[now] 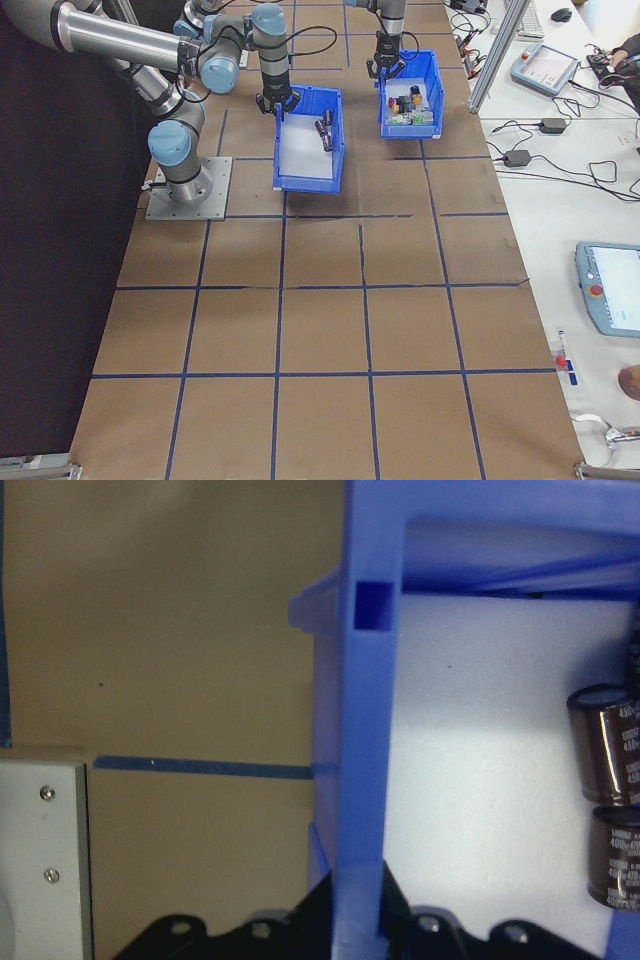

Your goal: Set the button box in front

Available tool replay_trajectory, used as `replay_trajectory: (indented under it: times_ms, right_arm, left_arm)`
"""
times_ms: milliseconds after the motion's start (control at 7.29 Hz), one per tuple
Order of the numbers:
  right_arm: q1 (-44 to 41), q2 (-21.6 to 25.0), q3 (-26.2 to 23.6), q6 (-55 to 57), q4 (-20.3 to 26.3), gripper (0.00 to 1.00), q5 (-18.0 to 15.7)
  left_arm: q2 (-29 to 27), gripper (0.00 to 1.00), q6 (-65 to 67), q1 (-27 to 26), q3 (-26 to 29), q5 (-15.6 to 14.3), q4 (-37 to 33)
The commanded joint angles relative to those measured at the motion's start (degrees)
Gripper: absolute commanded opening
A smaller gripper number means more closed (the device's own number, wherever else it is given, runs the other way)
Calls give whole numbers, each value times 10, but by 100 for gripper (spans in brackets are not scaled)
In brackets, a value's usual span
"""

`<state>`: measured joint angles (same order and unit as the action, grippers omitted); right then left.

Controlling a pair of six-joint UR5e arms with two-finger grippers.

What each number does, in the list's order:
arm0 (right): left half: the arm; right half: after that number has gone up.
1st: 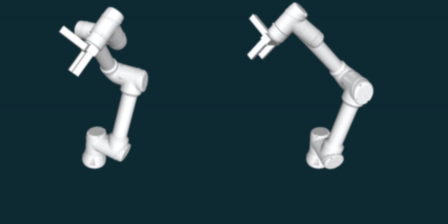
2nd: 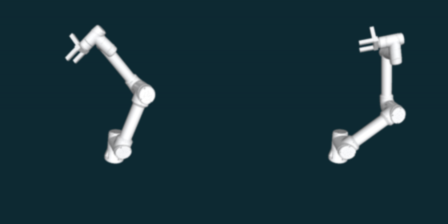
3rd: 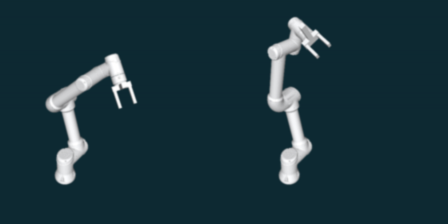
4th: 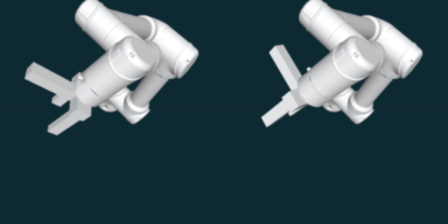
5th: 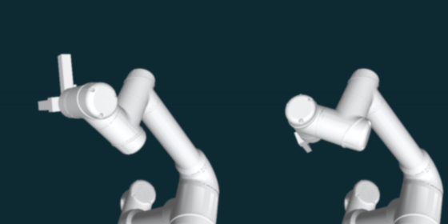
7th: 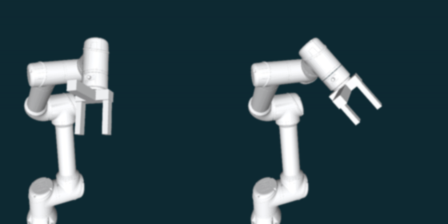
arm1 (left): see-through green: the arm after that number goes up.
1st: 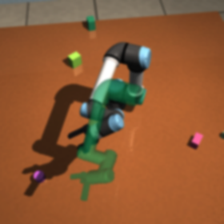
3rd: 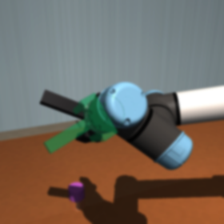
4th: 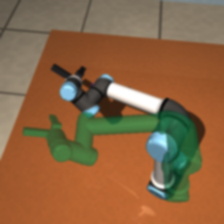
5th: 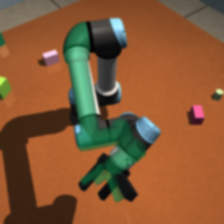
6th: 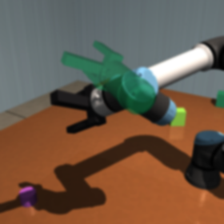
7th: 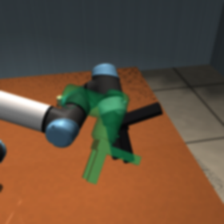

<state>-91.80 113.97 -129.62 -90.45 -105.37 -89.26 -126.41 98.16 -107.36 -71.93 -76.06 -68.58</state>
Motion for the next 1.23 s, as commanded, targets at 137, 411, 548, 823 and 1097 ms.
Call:
replay_trajectory:
  times_ms: [137, 411, 548, 823, 1097]
  right_arm:
    - [-109, -3, -20, 104, -41, 2, -3]
    - [-141, -3, -21, 133, -62, 2, -4]
    - [-159, -6, -21, 143, -75, 2, -4]
    - [-208, -56, -19, 212, -132, 2, -4]
    - [-275, -129, -14, 284, -200, 2, -30]
  left_arm:
    - [6, 99, 4, 7, -3, -6, -4]
    - [33, 100, 4, 17, -2, -14, -5]
    - [59, 100, -2, 24, -2, -22, -18]
    - [104, 100, -148, 61, -4, -24, -82]
    - [149, 100, -483, 125, -4, -32, -186]
